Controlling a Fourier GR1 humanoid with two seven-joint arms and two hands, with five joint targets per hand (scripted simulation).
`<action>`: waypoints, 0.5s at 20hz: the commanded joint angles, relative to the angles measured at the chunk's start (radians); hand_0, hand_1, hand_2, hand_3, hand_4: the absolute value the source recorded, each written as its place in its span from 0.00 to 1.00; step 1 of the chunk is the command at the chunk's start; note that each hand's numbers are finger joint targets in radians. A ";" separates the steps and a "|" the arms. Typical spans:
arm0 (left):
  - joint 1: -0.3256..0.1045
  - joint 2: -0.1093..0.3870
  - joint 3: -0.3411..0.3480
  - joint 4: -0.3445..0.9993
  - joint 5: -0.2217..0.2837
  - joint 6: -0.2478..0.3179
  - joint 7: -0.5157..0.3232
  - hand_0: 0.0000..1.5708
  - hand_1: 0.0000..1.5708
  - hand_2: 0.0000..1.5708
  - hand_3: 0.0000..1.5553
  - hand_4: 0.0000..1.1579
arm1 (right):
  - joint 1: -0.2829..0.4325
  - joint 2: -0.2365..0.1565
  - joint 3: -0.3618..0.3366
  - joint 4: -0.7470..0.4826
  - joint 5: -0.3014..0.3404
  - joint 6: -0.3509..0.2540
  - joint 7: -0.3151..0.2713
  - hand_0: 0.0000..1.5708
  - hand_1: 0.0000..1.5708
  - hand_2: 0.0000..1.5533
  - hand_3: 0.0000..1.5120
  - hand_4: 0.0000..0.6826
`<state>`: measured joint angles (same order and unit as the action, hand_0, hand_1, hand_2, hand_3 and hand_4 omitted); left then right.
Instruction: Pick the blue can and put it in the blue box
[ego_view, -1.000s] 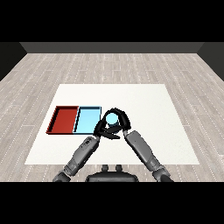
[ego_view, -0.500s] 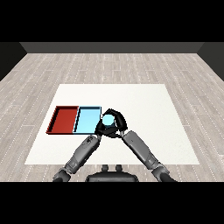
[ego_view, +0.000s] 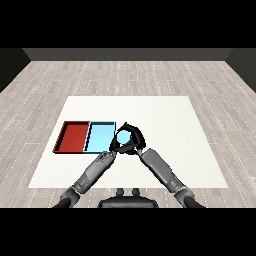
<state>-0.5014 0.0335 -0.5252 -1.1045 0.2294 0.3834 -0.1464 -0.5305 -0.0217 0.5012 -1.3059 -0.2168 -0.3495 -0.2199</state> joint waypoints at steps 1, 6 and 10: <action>-0.010 -0.032 -0.073 -0.009 -0.016 0.094 -0.004 0.00 0.00 0.00 0.00 0.18 | 0.068 0.021 0.068 -0.078 0.011 -0.022 0.016 0.94 0.94 0.94 0.93 0.82; -0.065 -0.032 0.004 0.033 0.035 0.088 -0.010 0.49 0.49 0.50 0.13 0.55 | -0.010 0.020 0.038 -0.024 -0.040 -0.006 0.017 0.94 0.94 0.94 0.93 0.86; -0.008 -0.032 -0.015 -0.014 0.034 0.103 -0.013 0.44 0.44 0.49 0.36 0.57 | 0.035 0.020 0.050 -0.118 0.008 -0.015 0.066 0.94 0.94 0.93 0.93 0.87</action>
<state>-0.4957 0.0305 -0.5466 -1.0965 0.2621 0.4468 -0.1961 -0.5162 -0.0290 0.5114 -1.3375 -0.2142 -0.3461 -0.2162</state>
